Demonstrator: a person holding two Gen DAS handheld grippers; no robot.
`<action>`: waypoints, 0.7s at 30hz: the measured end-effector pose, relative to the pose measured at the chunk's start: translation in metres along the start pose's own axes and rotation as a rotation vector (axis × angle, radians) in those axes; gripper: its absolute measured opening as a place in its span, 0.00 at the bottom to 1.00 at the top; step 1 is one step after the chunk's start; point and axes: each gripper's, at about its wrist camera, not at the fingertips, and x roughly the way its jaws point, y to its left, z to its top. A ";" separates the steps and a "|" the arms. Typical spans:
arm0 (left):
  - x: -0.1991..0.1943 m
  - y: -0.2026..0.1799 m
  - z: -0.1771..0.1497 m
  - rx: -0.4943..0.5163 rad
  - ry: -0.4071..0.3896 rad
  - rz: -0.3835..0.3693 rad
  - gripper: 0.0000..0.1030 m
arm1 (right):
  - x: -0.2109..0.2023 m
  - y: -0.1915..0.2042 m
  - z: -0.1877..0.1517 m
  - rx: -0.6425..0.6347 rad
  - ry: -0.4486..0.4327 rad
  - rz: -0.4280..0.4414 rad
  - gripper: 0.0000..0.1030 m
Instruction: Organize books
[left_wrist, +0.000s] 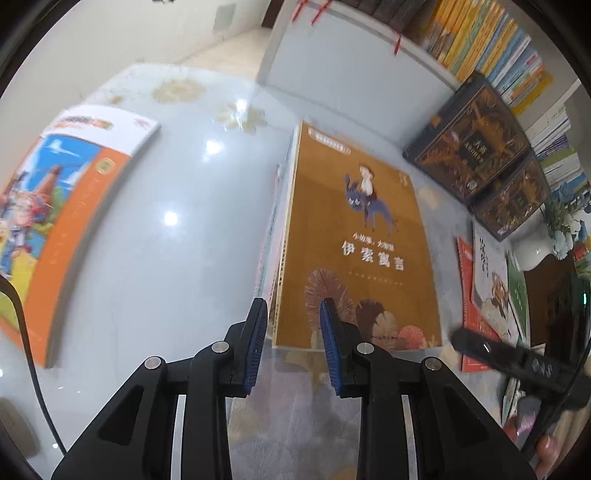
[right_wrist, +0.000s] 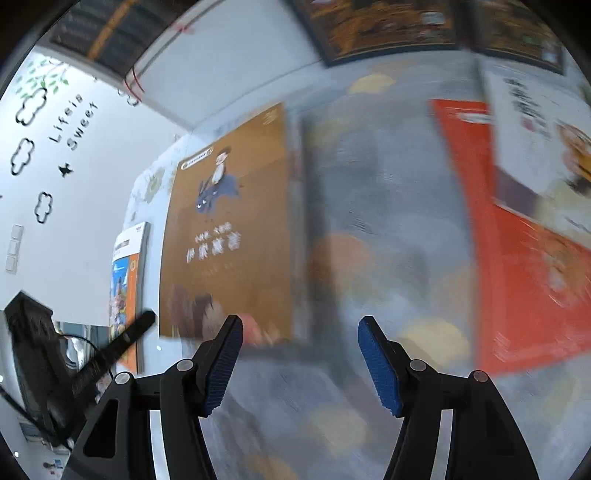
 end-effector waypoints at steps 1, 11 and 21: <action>-0.007 -0.005 -0.002 0.010 -0.015 -0.003 0.25 | -0.009 -0.008 -0.008 0.009 -0.010 0.017 0.62; -0.012 -0.179 -0.061 0.328 0.039 -0.110 0.25 | -0.096 -0.115 -0.087 0.029 -0.052 0.003 0.62; 0.036 -0.389 -0.201 0.615 0.292 -0.347 0.25 | -0.222 -0.283 -0.166 0.242 -0.215 -0.214 0.62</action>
